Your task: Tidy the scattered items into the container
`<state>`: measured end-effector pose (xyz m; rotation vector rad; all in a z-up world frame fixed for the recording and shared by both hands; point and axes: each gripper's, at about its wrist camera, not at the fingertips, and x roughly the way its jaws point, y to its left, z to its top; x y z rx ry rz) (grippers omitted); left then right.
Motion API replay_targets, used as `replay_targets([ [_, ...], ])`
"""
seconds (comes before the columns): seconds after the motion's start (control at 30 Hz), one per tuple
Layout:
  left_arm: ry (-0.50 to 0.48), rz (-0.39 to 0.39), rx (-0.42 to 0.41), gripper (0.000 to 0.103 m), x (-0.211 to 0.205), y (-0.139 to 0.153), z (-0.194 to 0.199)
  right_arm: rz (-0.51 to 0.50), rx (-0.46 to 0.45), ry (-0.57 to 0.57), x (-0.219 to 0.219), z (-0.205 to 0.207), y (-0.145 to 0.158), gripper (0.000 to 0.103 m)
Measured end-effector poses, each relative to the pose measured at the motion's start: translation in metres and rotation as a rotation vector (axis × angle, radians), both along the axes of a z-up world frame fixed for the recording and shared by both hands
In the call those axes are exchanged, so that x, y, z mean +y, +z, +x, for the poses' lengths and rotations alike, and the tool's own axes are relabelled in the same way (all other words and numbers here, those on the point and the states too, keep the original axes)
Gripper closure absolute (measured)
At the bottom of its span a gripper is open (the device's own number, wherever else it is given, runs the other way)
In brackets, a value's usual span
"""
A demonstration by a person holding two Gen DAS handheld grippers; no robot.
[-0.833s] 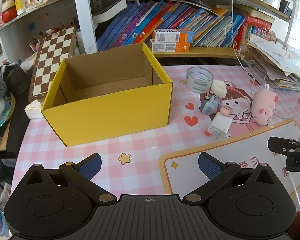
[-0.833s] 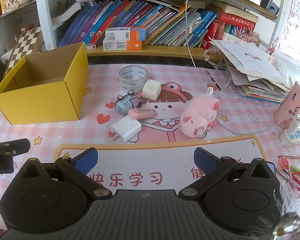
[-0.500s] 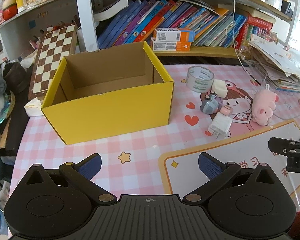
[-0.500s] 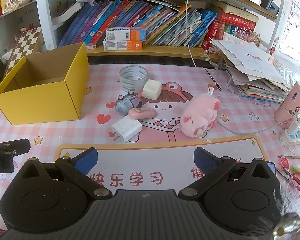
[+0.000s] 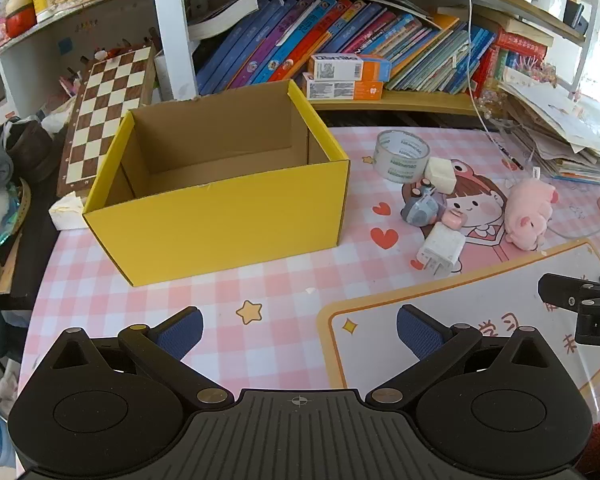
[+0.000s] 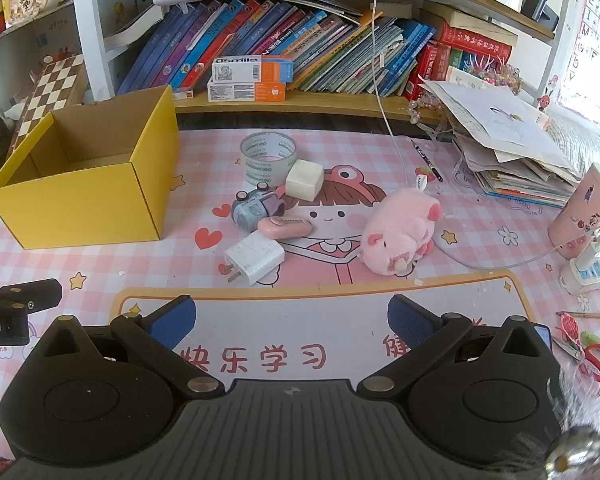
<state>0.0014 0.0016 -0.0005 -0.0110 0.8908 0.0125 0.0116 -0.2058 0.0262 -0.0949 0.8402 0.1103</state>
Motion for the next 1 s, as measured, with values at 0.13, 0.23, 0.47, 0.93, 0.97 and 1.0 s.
replay_targets([
  [0.13, 0.002, 0.000, -0.002, 0.000, -0.0004, -0.0003, -0.0004, 0.003, -0.001, -0.003, -0.0012, 0.0001, -0.0004, 0.000],
  [0.23, 0.001, 0.000, -0.003, 0.000, -0.0002, -0.0004, -0.0010, 0.003, 0.000, -0.005, -0.0011, -0.0001, -0.0001, 0.000],
  [0.47, 0.001, -0.002, -0.001, 0.000, 0.0002, -0.0002, -0.0010, 0.004, 0.000, -0.003, -0.0019, 0.0004, 0.0003, 0.000],
  [0.93, -0.001, -0.011, 0.005, 0.000, 0.0011, -0.0009, 0.0003, 0.005, 0.006, -0.004, -0.0002, 0.0002, -0.0006, 0.000],
  [0.97, -0.002, -0.012, 0.005, 0.000, 0.0011, -0.0009, 0.0003, 0.005, 0.006, -0.004, -0.0001, 0.0003, -0.0007, 0.000],
  [1.0, -0.002, -0.012, 0.006, 0.000, 0.0012, -0.0009, 0.0004, 0.005, 0.007, -0.004, 0.0001, 0.0004, -0.0008, 0.000],
])
